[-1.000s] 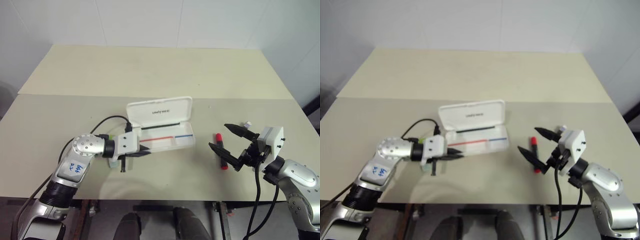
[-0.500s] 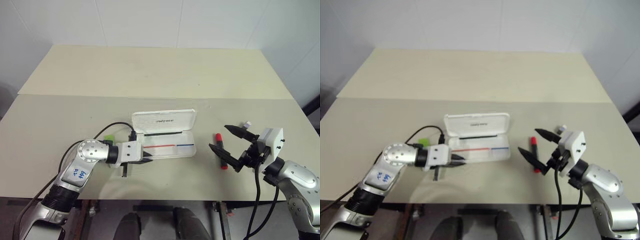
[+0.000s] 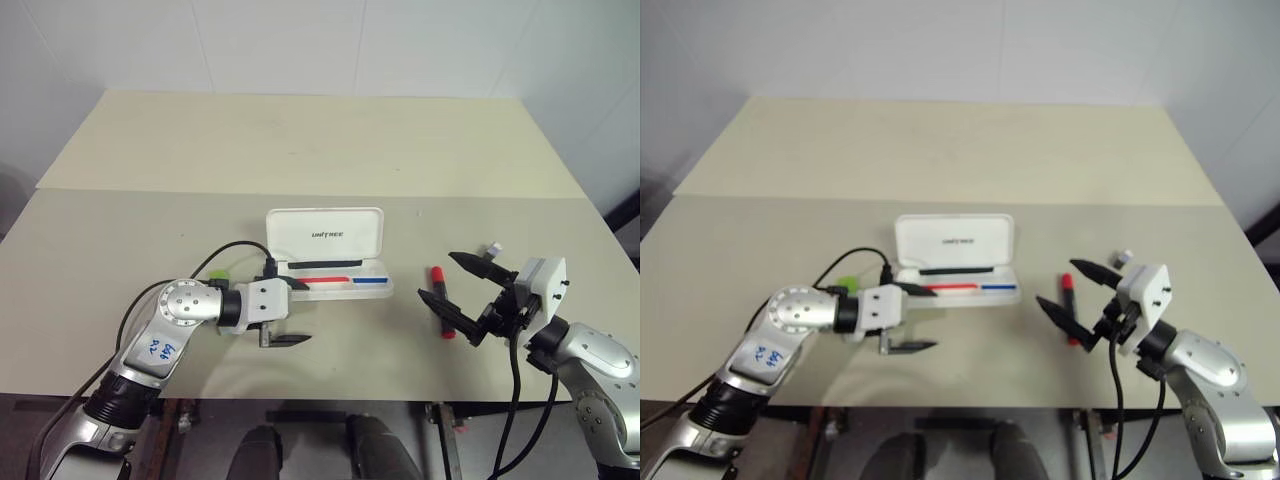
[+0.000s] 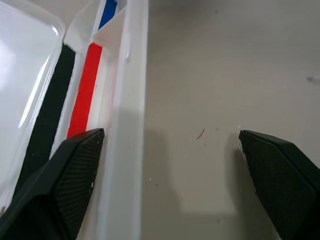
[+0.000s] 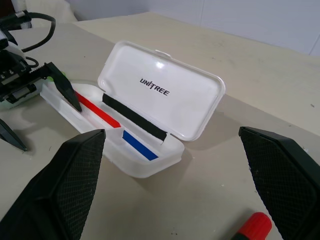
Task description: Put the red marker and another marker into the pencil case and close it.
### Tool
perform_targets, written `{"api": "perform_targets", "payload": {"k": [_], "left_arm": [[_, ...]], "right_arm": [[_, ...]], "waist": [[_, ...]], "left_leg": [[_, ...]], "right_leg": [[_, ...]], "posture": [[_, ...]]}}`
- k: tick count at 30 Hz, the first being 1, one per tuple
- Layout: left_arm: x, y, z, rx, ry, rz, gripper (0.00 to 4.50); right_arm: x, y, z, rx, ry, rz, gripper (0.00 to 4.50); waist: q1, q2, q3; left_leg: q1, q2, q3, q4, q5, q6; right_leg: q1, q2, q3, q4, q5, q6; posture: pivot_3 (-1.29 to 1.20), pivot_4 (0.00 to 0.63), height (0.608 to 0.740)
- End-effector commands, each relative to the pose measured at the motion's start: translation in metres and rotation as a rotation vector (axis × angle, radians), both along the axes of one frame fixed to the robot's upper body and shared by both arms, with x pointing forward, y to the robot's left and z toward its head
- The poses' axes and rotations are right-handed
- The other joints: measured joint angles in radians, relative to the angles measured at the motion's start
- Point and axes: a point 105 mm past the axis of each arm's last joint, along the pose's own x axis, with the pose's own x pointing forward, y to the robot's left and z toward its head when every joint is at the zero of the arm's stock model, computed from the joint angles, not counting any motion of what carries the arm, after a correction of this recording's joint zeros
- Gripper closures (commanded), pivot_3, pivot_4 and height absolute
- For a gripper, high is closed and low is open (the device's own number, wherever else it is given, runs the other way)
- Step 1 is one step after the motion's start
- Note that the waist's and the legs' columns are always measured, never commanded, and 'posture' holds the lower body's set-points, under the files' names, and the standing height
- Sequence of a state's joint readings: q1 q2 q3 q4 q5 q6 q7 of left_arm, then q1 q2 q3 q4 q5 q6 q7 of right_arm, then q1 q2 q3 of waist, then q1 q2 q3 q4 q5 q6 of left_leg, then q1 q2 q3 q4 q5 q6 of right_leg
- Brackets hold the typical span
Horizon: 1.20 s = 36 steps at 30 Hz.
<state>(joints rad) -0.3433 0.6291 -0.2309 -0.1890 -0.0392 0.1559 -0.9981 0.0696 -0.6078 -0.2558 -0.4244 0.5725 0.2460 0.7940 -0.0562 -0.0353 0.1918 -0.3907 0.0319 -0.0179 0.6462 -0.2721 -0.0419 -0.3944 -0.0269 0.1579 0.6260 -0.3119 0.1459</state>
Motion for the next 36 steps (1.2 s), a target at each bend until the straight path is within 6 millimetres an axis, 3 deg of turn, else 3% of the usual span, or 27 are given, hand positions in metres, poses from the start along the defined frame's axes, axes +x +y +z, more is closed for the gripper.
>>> {"api": "perform_targets", "payload": {"k": [1, 13, 20, 23, 26, 33, 36], "left_arm": [[-0.007, -0.005, 0.017, -0.049, -0.029, -0.003, 0.04], [-0.032, -0.019, 0.047, -0.164, -0.014, -0.016, 0.04], [-0.038, -0.015, 0.091, -0.443, -0.116, -0.058, 0.04], [-0.043, -0.001, 0.103, -0.590, -0.127, -0.109, 0.04], [-0.047, 0.013, 0.105, -0.647, -0.114, -0.138, 0.04], [-0.056, 0.048, 0.085, -0.613, -0.003, -0.178, 0.04], [-0.055, 0.061, 0.081, -0.596, 0.014, -0.191, 0.04]], "right_arm": [[-0.005, 0.001, 0.008, -0.012, -0.028, 0.017, 0.00], [-0.008, 0.000, 0.004, -0.023, -0.003, 0.004, 0.00], [-0.004, -0.015, -0.016, -0.055, 0.068, -0.154, 0.00], [0.002, -0.026, -0.029, -0.059, 0.113, -0.283, 0.00], [0.004, -0.030, -0.035, -0.051, 0.141, -0.349, 0.00], [0.011, -0.033, -0.048, -0.030, 0.187, -0.440, 0.00], [0.016, -0.031, -0.050, -0.021, 0.194, -0.448, 0.00]], "waist": [[0.000, 0.000, 0.000], [0.000, 0.000, 0.000], [0.001, 0.000, 0.000], [-0.001, 0.000, 0.000], [0.000, 0.000, 0.000], [-0.003, 0.000, 0.000], [-0.003, 0.001, 0.000]], "left_leg": [[0.000, 0.000, 0.000, 0.000, 0.000, 0.000], [0.000, 0.000, 0.000, 0.000, 0.000, 0.000], [0.000, 0.000, 0.000, 0.001, 0.000, 0.000], [0.001, 0.000, 0.001, 0.000, 0.000, 0.000], [0.002, 0.000, 0.000, 0.000, 0.000, 0.000], [0.002, 0.000, 0.001, 0.000, 0.000, 0.000], [0.002, 0.000, 0.001, 0.000, 0.000, 0.000]], "right_leg": [[0.000, 0.000, 0.000, 0.000, 0.000, 0.000], [0.000, 0.000, 0.000, 0.000, 0.000, 0.000], [0.001, 0.000, 0.000, 0.000, 0.000, 0.000], [0.001, 0.000, 0.000, 0.000, 0.000, 0.000], [0.001, 0.000, 0.000, 0.000, -0.001, -0.001], [0.001, 0.000, 0.001, -0.001, -0.003, -0.006], [0.001, 0.000, 0.001, -0.001, -0.009, -0.017]], "posture": [[0.00, 0.150, 0.740], [0.00, 0.150, 0.740], [0.00, 0.150, 0.740], [0.00, 0.150, 0.740], [0.00, 0.150, 0.740], [0.00, 0.150, 0.740], [0.00, 0.150, 0.740]]}}
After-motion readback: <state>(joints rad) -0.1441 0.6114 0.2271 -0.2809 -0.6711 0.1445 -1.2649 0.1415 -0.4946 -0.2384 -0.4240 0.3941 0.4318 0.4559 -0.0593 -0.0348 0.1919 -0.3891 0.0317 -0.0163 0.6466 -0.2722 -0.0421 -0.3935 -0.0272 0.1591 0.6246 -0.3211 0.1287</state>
